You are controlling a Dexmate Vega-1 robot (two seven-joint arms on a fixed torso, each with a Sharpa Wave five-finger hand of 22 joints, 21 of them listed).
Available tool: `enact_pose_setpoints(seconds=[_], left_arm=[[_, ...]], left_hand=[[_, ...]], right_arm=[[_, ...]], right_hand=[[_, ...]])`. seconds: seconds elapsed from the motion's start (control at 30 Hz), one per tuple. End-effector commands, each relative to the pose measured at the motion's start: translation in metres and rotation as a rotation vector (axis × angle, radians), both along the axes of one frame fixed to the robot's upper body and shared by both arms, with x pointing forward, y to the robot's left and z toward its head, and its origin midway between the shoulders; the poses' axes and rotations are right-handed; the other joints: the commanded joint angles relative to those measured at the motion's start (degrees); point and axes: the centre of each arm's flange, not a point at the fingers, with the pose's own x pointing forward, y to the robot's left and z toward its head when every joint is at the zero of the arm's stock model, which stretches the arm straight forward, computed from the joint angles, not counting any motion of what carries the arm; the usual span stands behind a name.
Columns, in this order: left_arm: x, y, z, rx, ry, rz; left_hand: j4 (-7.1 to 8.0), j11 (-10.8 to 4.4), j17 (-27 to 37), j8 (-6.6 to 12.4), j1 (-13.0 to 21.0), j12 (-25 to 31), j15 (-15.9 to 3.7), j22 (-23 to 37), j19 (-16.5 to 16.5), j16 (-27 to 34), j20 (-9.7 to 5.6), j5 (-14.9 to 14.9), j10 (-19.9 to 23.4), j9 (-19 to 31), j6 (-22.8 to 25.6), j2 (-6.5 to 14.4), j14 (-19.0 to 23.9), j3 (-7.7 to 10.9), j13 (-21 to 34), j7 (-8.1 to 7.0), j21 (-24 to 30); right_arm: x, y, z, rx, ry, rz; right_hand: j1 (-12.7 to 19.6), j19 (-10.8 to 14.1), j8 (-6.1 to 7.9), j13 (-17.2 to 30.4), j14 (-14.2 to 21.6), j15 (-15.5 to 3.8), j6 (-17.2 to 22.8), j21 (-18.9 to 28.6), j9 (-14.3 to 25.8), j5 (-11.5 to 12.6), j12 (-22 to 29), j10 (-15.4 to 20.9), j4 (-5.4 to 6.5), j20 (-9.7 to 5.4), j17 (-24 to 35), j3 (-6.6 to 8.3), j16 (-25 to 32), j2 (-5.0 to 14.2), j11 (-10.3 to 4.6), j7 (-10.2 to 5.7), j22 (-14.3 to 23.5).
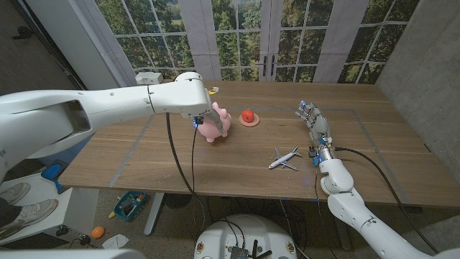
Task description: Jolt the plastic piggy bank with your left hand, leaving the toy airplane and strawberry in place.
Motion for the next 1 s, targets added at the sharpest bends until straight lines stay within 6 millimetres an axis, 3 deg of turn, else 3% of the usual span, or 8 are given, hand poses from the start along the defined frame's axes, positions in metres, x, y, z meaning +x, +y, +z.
enact_pose_setpoints(seconds=[0.03, 0.13, 0.23, 0.3, 0.43, 0.6, 0.83, 1.0], left_arm=[[0.005, -0.003, -0.003, 0.036, 0.005, 0.023], [0.005, -0.003, 0.000, 0.034, 0.010, 0.022], [0.005, -0.004, 0.002, 0.038, 0.016, 0.023], [0.004, -0.005, 0.003, 0.044, 0.016, 0.026], [0.005, -0.007, 0.005, 0.059, 0.022, 0.041], [0.004, -0.007, 0.007, 0.055, 0.031, 0.050], [0.002, -0.005, 0.009, 0.048, 0.034, 0.042], [-0.001, -0.004, 0.009, 0.037, 0.023, 0.033]], left_hand=[[1.87, -16.58, -1.5, -1.63, 16.7, -0.7, -24.81, -0.1, -4.7, -1.3, -8.94, -1.7, 22.5, 2.0, 28.9, 20.1, 18.2, 6.05, -0.5, -3.44, -0.9], [2.87, -16.40, -3.1, -3.48, 12.6, -0.6, -24.60, -0.4, -4.7, -2.7, -8.81, -3.6, 19.7, 1.2, 26.6, 20.9, 14.8, 5.07, -2.1, -2.67, -2.5], [3.95, -15.77, -5.9, -6.22, 6.5, -0.7, -24.19, -0.5, -5.5, -3.8, -7.95, -5.6, 15.6, 0.3, 23.1, 19.9, 10.9, 4.15, -4.1, -2.42, -4.8], [4.32, -14.35, -7.8, -8.86, 1.9, -1.1, -23.65, -0.3, -7.6, -4.2, -6.23, -7.7, 10.4, -0.6, 19.7, 17.9, 6.4, 2.78, -5.7, -3.09, -6.8], [4.74, -13.41, -10.6, -13.16, -4.7, -1.1, -23.03, -0.4, -11.3, -4.0, -4.19, -10.7, 3.8, -1.8, 14.4, 15.5, -1.4, 0.84, -8.6, -3.13, -10.5], [4.21, -10.93, -13.6, -19.20, -10.4, -1.2, -18.33, -0.3, -17.8, -4.4, -0.93, -11.7, -7.0, -2.3, 5.5, 12.8, -14.2, -1.83, -12.1, -3.19, -16.0], [3.41, -7.05, -18.4, -27.74, -15.2, -0.8, -12.34, -0.2, -25.8, -4.1, 2.34, -10.8, -20.1, -2.3, -8.6, 12.4, -28.5, -4.07, -16.8, -2.60, -24.7], [3.45, -4.35, -19.2, -29.24, -17.6, -0.9, -8.49, -0.2, -32.7, -4.3, 4.91, -10.4, -31.2, -2.4, -19.7, 12.9, -38.9, -4.97, -19.2, -2.63, -31.1]], right_arm=[[0.002, -0.002, 0.001, 0.004, -0.003, -0.001], [0.003, -0.002, 0.001, 0.004, -0.006, 0.001], [0.003, -0.002, 0.002, 0.007, -0.009, 0.003], [0.004, -0.002, 0.002, 0.006, -0.007, 0.002], [0.005, -0.002, 0.002, 0.007, -0.007, 0.000], [0.005, -0.002, 0.002, 0.009, -0.009, -0.001], [0.006, -0.001, 0.004, 0.007, -0.012, -0.002], [0.006, -0.001, 0.005, 0.005, -0.014, -0.004]], right_hand=[[-0.6, 0.4, -0.10, 0.0, 0.2, -0.32, -0.2, 0.0, 0.2, -0.2, -0.2, 0.0, -0.35, -0.51, 0.0, 0.16, 0.3, 0.80, 0.27, 0.03, 0.2], [-0.6, 0.4, -0.10, 0.0, 0.2, -0.34, -0.2, -0.1, 0.2, -0.2, -0.2, -0.1, -0.36, -0.49, 0.0, 0.16, 0.3, 0.80, 0.25, 0.03, 0.2], [-0.5, 0.4, -0.11, 0.0, 0.2, -0.39, -0.2, -0.1, 0.2, -0.2, -0.2, 0.0, -0.40, -0.48, 0.0, 0.15, 0.3, 0.76, 0.27, 0.04, 0.2], [-0.5, 0.4, -0.10, 0.0, 0.2, -0.39, -0.2, -0.1, 0.2, -0.2, -0.2, 0.0, -0.44, -0.45, 0.0, 0.14, 0.3, 0.71, 0.28, 0.05, 0.2], [-0.5, 0.4, -0.10, 0.0, 0.2, -0.27, -0.1, -0.1, 0.2, -0.2, -0.2, 0.0, -0.50, -0.44, 0.0, 0.12, 0.3, 0.65, 0.28, 0.06, 0.2], [-0.5, 0.5, -0.10, 0.0, 0.2, -0.27, -0.1, -0.2, 0.2, -0.2, -0.2, -0.1, -0.55, -0.45, -0.1, 0.10, 0.3, 0.63, 0.31, 0.07, 0.2], [-0.5, 0.5, -0.09, 0.0, 0.2, -0.25, -0.1, -0.2, 0.2, -0.2, -0.2, 0.0, -0.61, -0.41, -0.1, 0.05, 0.3, 0.56, 0.28, 0.08, 0.2], [-0.5, 0.6, -0.10, 0.0, 0.2, -0.21, -0.2, -0.3, 0.2, -0.2, -0.2, 0.0, -0.67, -0.37, -0.1, 0.01, 0.2, 0.49, 0.32, 0.06, 0.2]])
